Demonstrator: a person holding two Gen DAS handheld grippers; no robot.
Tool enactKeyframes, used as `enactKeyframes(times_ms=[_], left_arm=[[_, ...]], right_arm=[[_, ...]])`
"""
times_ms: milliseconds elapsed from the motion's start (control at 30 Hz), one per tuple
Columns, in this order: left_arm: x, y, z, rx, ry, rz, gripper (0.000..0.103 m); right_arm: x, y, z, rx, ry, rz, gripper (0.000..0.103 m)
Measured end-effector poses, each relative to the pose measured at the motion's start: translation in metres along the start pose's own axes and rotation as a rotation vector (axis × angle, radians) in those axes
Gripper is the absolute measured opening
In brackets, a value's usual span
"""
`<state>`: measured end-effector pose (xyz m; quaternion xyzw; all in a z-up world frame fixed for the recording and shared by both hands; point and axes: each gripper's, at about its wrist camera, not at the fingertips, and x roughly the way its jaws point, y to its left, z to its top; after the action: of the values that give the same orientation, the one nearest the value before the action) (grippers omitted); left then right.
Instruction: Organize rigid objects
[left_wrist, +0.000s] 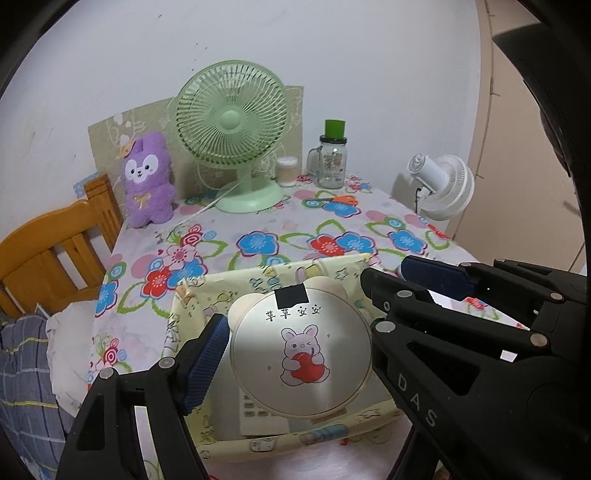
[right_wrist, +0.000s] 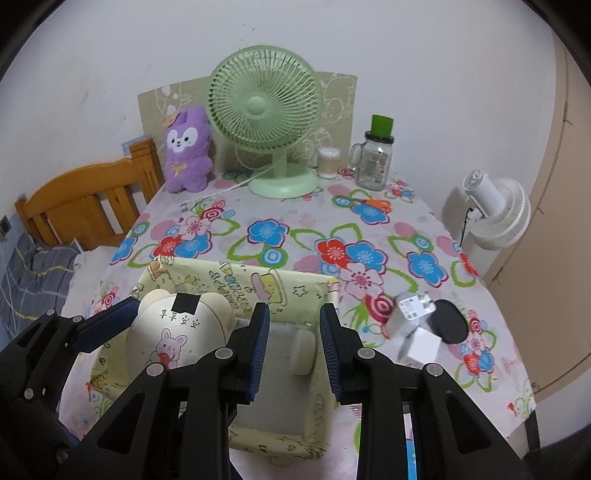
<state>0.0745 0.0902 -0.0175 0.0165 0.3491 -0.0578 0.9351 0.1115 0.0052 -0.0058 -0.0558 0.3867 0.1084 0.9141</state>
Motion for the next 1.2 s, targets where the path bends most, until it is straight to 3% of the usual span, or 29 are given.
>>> enactKeyframes(times_ms=[500, 633, 700, 900, 1200], left_arm=[[0.029, 0.016, -0.015, -0.029, 0.083, 0.056, 0.081], [0.027, 0.015, -0.017, -0.019, 0.072, 0.08, 0.094], [0.025, 0.013, -0.017, -0.015, 0.066, 0.082, 0.099], [0.018, 0.006, -0.014, -0.009, 0.051, 0.079, 0.102], [0.003, -0.024, -0.01, 0.022, 0.024, 0.072, 0.103]], right_arm=[[0.037, 0.014, -0.01, -0.03, 0.074, 0.046, 0.032], [0.039, 0.015, -0.013, -0.035, 0.079, 0.056, 0.034], [0.036, 0.014, -0.013, -0.037, 0.069, 0.056, 0.049], [0.018, 0.01, -0.013, -0.064, 0.006, 0.008, 0.071], [-0.007, -0.014, -0.019, -0.037, -0.035, -0.018, 0.082]])
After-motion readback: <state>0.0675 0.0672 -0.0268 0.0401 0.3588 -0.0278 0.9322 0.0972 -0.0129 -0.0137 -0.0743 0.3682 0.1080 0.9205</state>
